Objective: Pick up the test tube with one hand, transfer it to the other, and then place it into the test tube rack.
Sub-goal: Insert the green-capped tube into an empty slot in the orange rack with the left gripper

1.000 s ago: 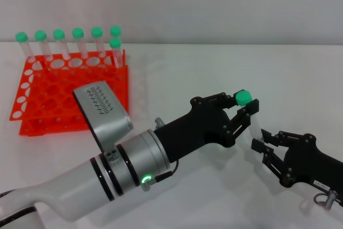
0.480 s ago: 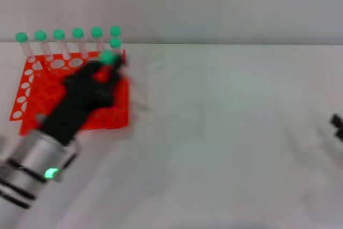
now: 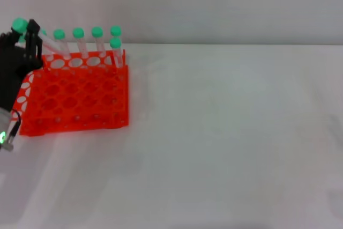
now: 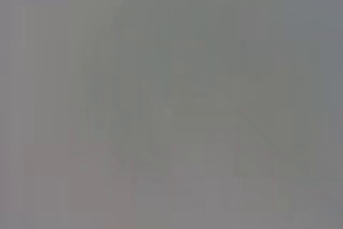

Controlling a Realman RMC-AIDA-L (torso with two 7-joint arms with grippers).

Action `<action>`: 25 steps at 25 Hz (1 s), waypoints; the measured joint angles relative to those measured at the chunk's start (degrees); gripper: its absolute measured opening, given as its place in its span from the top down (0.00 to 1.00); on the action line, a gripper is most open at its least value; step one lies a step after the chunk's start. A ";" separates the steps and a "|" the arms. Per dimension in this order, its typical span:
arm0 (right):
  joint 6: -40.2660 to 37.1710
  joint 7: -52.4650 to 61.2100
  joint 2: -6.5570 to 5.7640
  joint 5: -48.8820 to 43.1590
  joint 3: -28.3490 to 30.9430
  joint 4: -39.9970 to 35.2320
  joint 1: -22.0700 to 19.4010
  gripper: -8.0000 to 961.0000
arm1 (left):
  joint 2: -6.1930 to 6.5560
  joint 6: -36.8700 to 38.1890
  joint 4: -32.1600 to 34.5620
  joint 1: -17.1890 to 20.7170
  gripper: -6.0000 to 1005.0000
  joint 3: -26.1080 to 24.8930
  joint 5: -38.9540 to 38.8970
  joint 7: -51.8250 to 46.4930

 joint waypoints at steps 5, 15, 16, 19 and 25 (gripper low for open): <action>0.74 -0.64 0.08 -0.01 0.41 -0.21 0.64 0.13 | 0.33 7.41 1.48 -5.35 0.74 -0.20 -3.36 0.59; 0.58 -0.69 0.33 -0.18 0.26 0.34 1.75 0.13 | 0.42 22.54 1.28 -11.78 0.74 0.40 -2.61 0.64; 0.56 -0.69 0.32 -0.19 0.30 0.35 1.78 0.13 | 0.41 23.29 1.27 -12.13 0.74 0.46 -2.28 0.64; 0.52 -0.71 0.31 -0.20 0.35 0.38 1.82 0.13 | 0.42 25.14 1.23 -13.06 0.74 0.48 -0.75 0.66; 0.34 -0.72 0.30 -0.19 0.51 0.41 1.91 0.13 | 0.43 28.54 1.05 -14.08 0.75 0.45 1.65 0.69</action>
